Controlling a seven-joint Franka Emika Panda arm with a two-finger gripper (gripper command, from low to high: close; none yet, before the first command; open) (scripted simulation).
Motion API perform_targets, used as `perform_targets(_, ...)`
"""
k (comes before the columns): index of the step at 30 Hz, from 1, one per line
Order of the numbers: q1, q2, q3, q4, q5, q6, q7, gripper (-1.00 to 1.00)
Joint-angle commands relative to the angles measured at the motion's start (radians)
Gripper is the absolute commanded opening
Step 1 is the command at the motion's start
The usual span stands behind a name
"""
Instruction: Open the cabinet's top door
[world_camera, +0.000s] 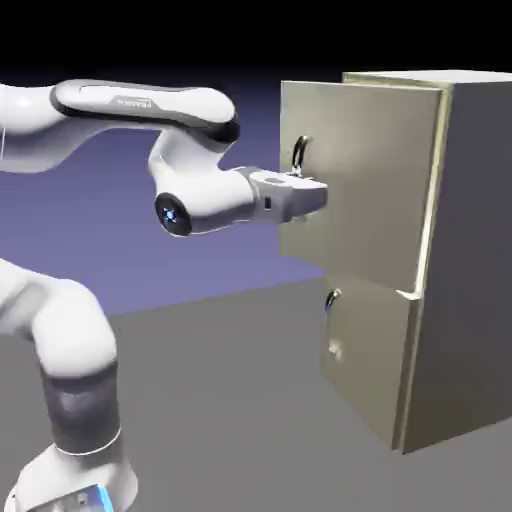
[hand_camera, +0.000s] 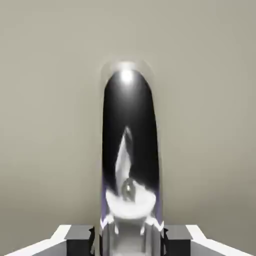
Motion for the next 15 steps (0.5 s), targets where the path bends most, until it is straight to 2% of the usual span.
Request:
perform_targets(1,0.016,-0.015,-0.024,-0.011,-0.044,-0.005,0.023,-1.0)
perform_targets(9,0.079,-0.128,-0.189,-0.087,-0.392,-0.087,0.217,-1.0)
perform_targets(15,0.056,-0.191,-0.309,-0.122,-0.653,-0.221,0.353,-1.0)
